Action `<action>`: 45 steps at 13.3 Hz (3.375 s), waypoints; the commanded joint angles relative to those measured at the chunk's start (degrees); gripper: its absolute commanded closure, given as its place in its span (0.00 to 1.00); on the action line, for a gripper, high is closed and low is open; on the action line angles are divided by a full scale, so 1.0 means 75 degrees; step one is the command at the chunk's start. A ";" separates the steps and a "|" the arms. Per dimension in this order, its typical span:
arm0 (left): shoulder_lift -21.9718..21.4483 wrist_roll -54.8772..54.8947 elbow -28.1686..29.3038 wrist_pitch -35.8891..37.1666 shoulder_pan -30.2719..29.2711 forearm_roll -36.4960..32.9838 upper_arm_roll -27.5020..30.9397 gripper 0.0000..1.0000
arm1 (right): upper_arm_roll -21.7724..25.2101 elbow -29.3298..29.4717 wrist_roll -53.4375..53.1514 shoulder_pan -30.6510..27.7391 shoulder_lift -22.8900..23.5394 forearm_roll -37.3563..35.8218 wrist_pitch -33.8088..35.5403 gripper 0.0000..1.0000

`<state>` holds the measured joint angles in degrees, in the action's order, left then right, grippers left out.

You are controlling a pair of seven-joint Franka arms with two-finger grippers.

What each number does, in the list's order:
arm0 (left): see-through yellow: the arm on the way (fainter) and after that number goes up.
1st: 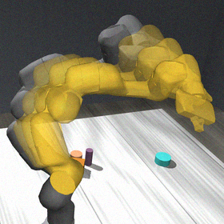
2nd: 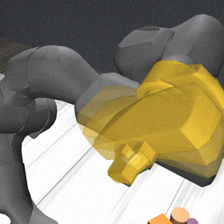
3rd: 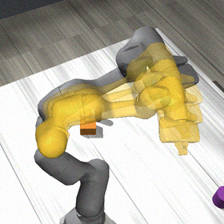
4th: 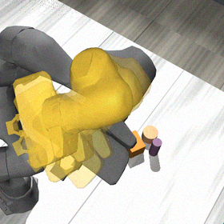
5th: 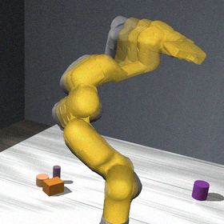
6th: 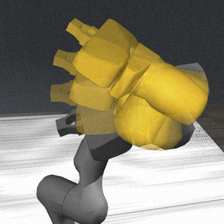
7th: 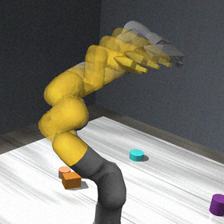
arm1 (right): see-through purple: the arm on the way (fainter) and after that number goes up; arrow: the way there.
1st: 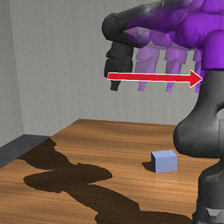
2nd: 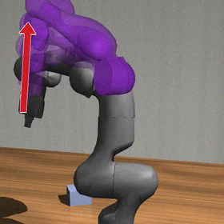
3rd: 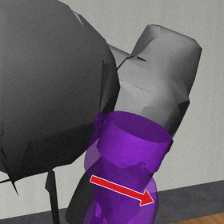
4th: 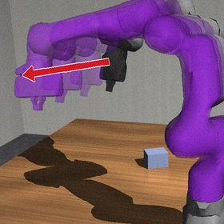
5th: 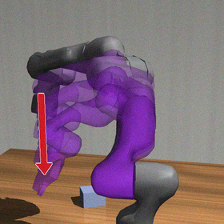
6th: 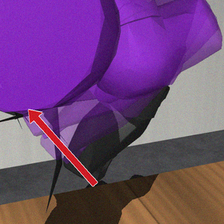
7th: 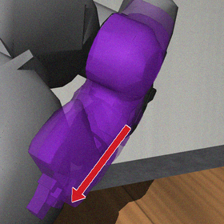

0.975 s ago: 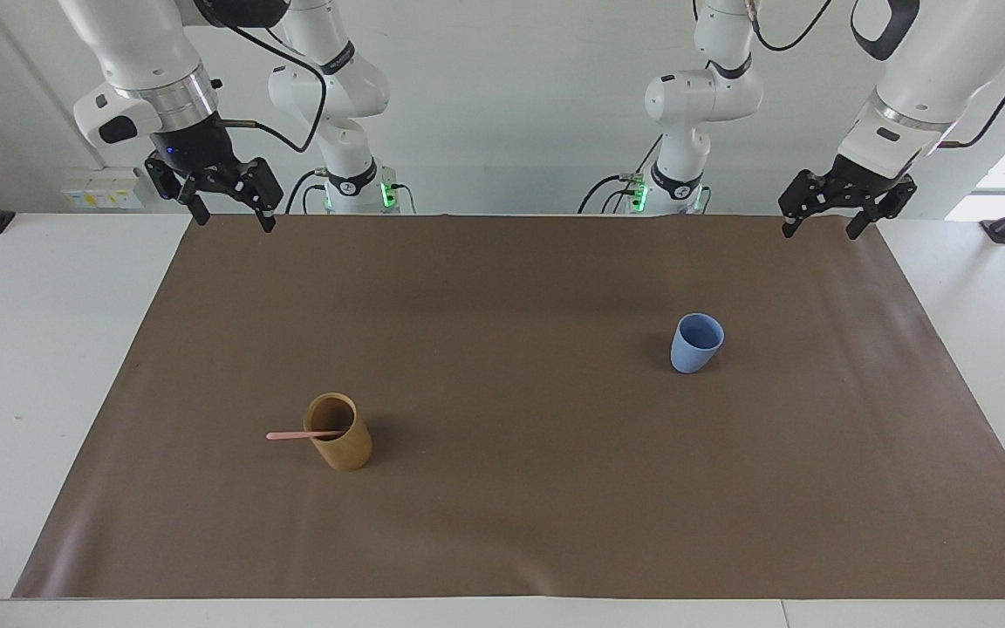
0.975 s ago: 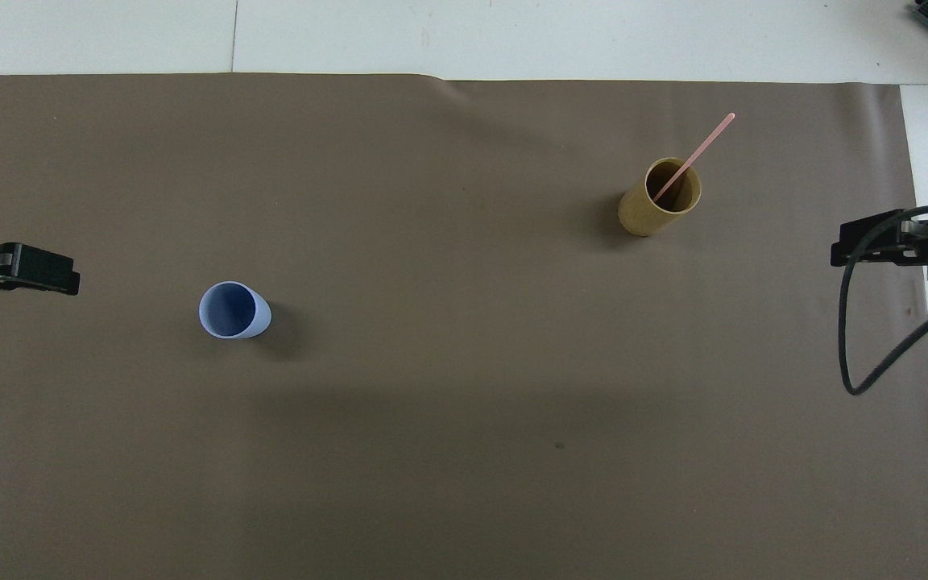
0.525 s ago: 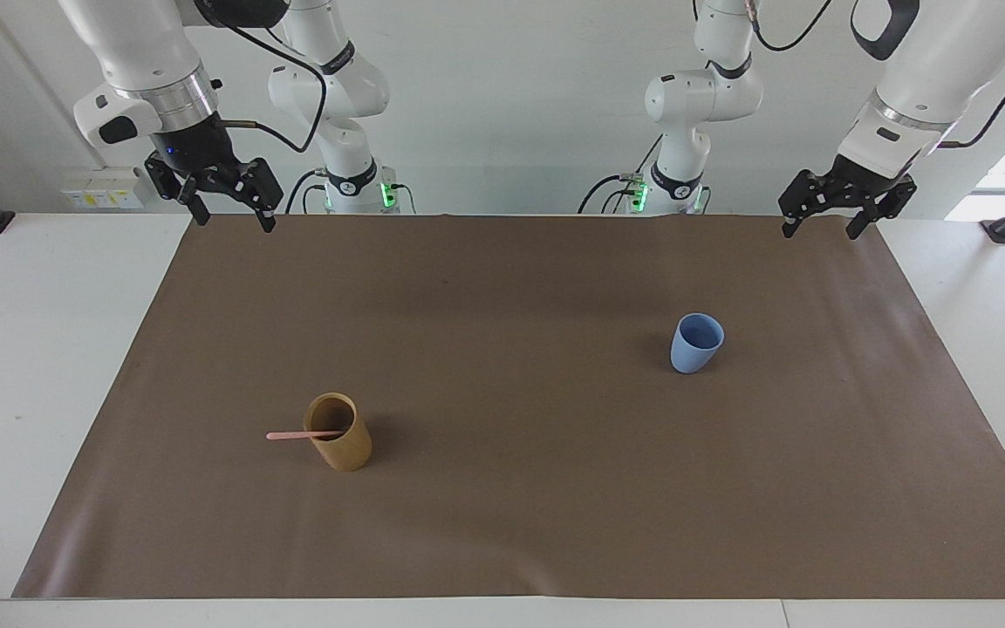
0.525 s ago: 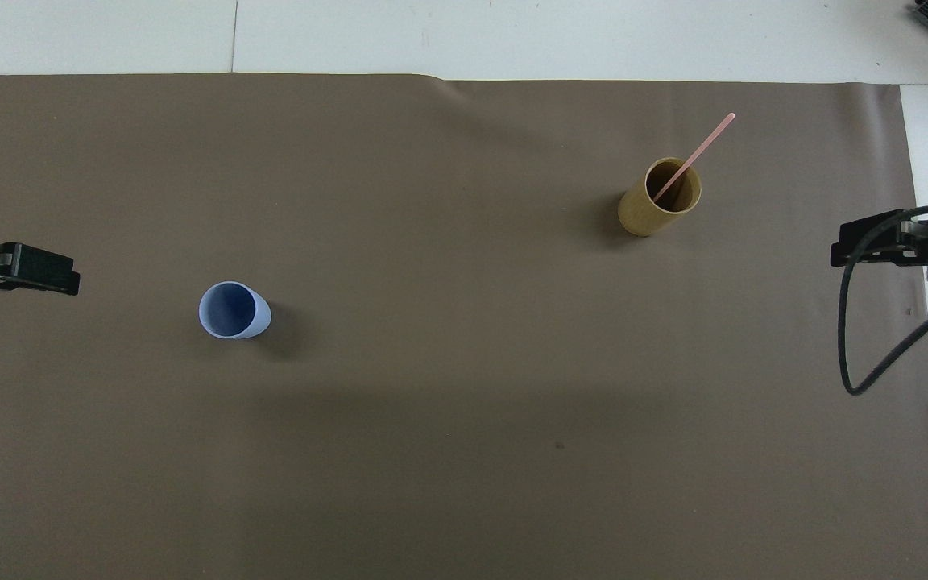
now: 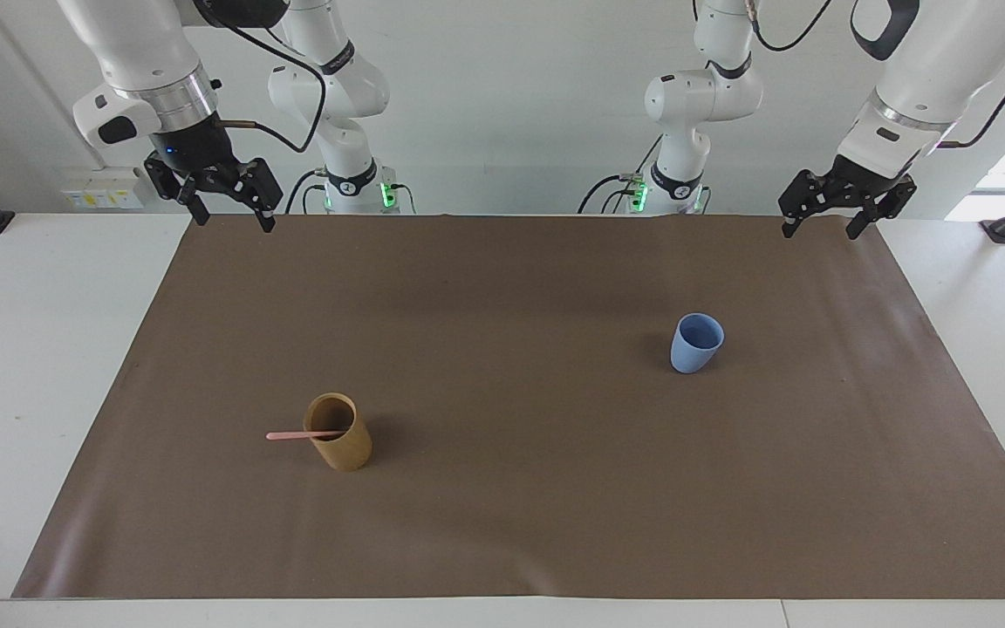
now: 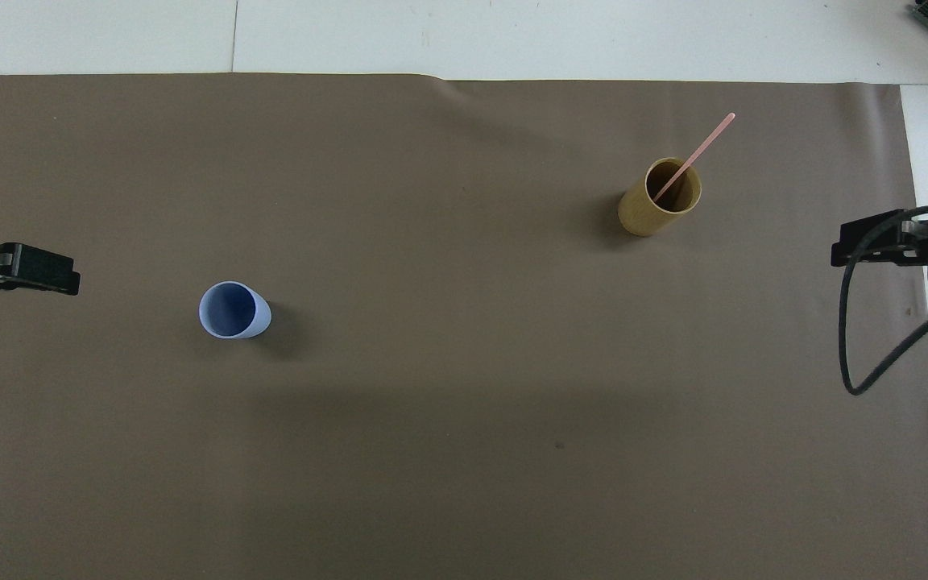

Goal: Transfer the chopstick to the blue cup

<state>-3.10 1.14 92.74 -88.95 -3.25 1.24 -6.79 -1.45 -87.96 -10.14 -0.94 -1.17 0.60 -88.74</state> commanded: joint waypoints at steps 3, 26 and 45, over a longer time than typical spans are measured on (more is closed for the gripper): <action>-0.0079 -0.0012 -0.0025 0.0036 -0.0082 0.0069 -0.0044 0.00 | -0.0030 -0.0131 -0.0089 -0.0063 -0.0102 0.0119 -0.0051 0.00; -0.0172 -0.0070 0.1739 -0.1902 0.0035 0.0045 -0.0044 0.00 | -0.0018 -0.0283 -0.0007 -0.0179 -0.0149 0.0107 -0.0250 0.00; 0.0753 -0.1160 0.4546 -0.6046 0.0727 0.0057 -0.0079 1.00 | -0.0018 -0.0506 0.0169 -0.0191 -0.0289 0.0107 -0.0261 0.00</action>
<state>2.71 -7.26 126.54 -133.26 1.64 1.27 -7.71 -1.42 -89.56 -9.99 -1.65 -1.60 0.60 -89.40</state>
